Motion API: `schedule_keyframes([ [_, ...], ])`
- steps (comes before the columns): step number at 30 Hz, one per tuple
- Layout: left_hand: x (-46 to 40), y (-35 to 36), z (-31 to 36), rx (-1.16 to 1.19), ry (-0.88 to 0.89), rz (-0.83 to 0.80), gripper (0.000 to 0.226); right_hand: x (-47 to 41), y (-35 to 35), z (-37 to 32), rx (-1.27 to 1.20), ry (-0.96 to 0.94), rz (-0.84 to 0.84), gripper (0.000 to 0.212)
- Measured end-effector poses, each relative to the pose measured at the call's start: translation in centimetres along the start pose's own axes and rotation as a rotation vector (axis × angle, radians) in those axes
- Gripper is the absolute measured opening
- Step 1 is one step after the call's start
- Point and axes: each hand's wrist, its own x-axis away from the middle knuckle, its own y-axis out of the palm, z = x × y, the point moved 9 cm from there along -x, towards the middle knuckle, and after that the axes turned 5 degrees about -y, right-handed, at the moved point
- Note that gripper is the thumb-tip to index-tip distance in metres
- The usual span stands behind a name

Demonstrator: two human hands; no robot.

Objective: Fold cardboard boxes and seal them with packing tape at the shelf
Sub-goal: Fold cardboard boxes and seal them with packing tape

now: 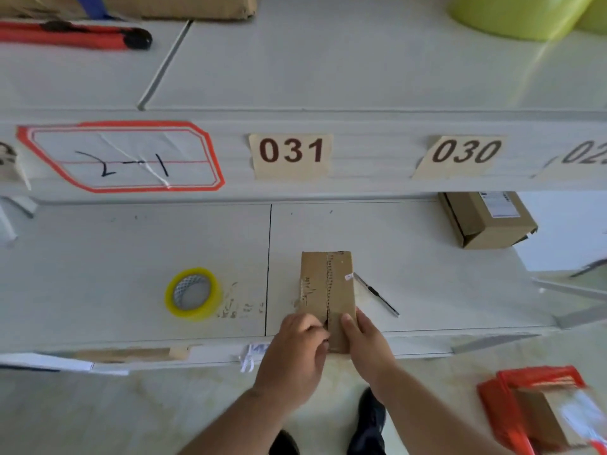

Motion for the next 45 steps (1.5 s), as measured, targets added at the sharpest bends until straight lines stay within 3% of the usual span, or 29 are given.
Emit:
schedule_keyframes([
  [3, -0.2, -0.3, -1.4, 0.052, -0.06, 0.052, 0.026, 0.3, 0.2, -0.1, 0.044, -0.01, 0.01, 0.027],
  [6, -0.7, 0.6, -2.0, 0.13, -0.203, -0.009, 0.059, 0.4, 0.0, 0.0, -0.005, 0.028, 0.012, 0.023],
  [9, -0.6, 1.8, -2.2, 0.298, -0.469, -0.155, 0.084, 0.7, 0.5, -0.2, -0.124, 0.034, 0.009, 0.03],
  [11, -0.2, 1.7, -3.1, 0.272, -0.605, -0.185, 0.109, 1.0, 1.7, -0.5, -0.22, 0.035, -0.029, 0.038],
  [13, 0.3, 0.8, -5.4, 0.195, -0.683, -0.171, 0.125, 1.4, 3.0, -0.1, -0.227, 0.041, -0.09, 0.032],
  [15, 0.4, -0.2, -7.6, 0.279, -0.707, -0.11, 0.115, 1.2, 3.1, 0.5, -0.113, 0.038, -0.06, 0.027],
  [17, 0.4, -0.3, -8.6, 0.583, -0.724, -0.054, 0.08, 0.0, 1.7, 2.4, 0.025, 0.097, 0.055, 0.044],
  [19, 0.1, 0.4, -8.0, 0.859, -0.691, -0.096, 0.054, -0.2, 1.7, 3.7, 0.001, 0.206, 0.025, 0.055],
  [21, 0.3, 0.8, -7.8, 0.927, -0.673, -0.128, 0.047, -0.6, 2.9, 4.5, -0.134, 0.25, -0.086, 0.033],
  [24, 1.6, 2.0, -11.2, 0.801, -0.828, -0.079, 0.038, -0.2, 3.5, 3.1, -0.083, 0.165, -0.132, 0.032],
  [27, 2.2, 3.2, -12.2, 0.802, -0.828, -0.079, 0.041, 0.2, 3.3, 1.7, -0.011, 0.102, -0.111, 0.034],
  [28, 2.3, 3.5, -12.0, 0.88, -0.864, -0.085, 0.043, 0.4, 3.0, 1.3, 0.0, 0.063, -0.084, 0.037],
  [30, 2.0, 4.5, -11.1, 1.138, -0.925, -0.092, 0.038, 1.4, 1.1, -0.2, 0.058, -0.058, 0.028, 0.063],
  [32, 1.6, 6.3, -9.8, 1.396, -1.039, -0.13, 0.032, 2.7, -0.6, -3.0, 0.234, -0.254, 0.137, 0.078],
  [34, 1.7, 7.6, -9.8, 1.301, -1.128, -0.164, 0.033, 4.1, 0.4, -6.4, 0.51, -0.475, 0.146, 0.066],
  [36, 1.2, 7.2, -10.3, 0.928, -1.051, -0.171, 0.03, 4.4, 2.8, -7.1, 0.681, -0.599, 0.089, 0.046],
  [38, 0.4, 4.2, -10.4, 0.624, -0.966, 0.015, 0.031, 3.7, 3.8, -6.2, 0.681, -0.6, 0.105, 0.026],
  [40, -0.5, 2.2, -8.7, 0.711, -0.839, 0.103, 0.026, 2.8, 2.3, -4.9, 0.535, -0.514, 0.237, 0.018],
  [41, -0.9, 2.1, -7.9, 0.752, -0.766, 0.066, 0.027, 2.2, 1.2, -4.3, 0.443, -0.41, 0.275, 0.028],
  [43, -1.1, 2.8, -7.0, 0.751, -0.685, -0.057, 0.045, 1.2, 0.3, -2.5, 0.198, -0.109, 0.21, 0.054],
  [45, -0.9, 2.5, -6.6, 0.708, -0.651, -0.09, 0.059, 1.2, 0.8, -1.7, 0.072, 0.007, 0.102, 0.043],
])
